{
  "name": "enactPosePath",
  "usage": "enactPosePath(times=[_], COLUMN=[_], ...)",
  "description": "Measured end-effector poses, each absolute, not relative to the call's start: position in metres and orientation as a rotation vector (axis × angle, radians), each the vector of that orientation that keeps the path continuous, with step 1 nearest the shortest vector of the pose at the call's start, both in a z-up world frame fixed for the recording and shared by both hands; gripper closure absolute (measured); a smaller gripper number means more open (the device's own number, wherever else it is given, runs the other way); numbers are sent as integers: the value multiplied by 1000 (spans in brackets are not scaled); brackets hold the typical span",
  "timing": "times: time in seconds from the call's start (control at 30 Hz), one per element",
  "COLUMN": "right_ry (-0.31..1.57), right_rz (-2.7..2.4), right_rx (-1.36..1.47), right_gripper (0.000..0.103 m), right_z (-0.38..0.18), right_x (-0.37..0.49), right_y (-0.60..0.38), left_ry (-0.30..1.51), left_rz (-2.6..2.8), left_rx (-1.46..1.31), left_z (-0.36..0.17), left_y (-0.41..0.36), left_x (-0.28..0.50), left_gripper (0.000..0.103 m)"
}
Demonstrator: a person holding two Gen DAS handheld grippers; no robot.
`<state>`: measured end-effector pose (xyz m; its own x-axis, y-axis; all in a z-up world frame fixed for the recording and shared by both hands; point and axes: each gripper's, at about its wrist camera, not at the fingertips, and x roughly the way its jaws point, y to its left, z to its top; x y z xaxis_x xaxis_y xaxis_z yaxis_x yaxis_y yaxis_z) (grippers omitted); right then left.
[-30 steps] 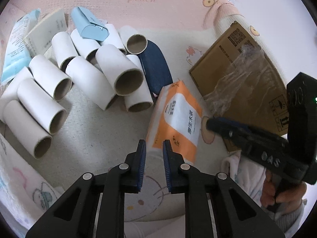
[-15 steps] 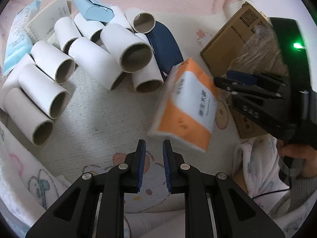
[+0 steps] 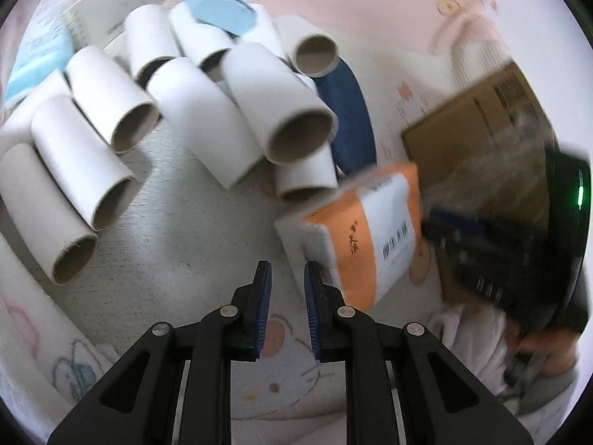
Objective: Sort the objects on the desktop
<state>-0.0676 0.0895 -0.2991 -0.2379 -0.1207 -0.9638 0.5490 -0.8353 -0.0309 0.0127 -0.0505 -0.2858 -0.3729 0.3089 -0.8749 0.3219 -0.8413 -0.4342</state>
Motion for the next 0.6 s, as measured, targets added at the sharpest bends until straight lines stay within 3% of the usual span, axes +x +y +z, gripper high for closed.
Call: enactPosePath(times=[0.1,0.27,0.43,0.5,0.53,0.57,0.6], right_ry=[473,212,108,62,42,26,14], right_rz=[-2112,-2046,-2122,-2150,-2168,-2180,-2189], right_rx=[1601,1637,1596,1554,1523,1494,1462], right_gripper=[75,75,73,55,33,24,24], right_z=[-303,-306,-292,-281,-274,-270,-267], right_x=[-61,-54,-41,-36,-31,-31,-28], right_y=[95,112,128,133,126,128,127], left_ry=[920,800,820,825,831,851,877], left_rz=[-2415,-2418,-2471,-2490,-2494,-2501,-2504], left_rx=[1722,1643,1582,1532,1518,1504,1507], left_z=[-287,-276,-267,-260,-259,-258,-259], left_y=[-59,-66,-70,-73,-75,-77,-78], left_x=[12,14,22,26,26,27,26], left_gripper=[84,83,56,52,51,51,50])
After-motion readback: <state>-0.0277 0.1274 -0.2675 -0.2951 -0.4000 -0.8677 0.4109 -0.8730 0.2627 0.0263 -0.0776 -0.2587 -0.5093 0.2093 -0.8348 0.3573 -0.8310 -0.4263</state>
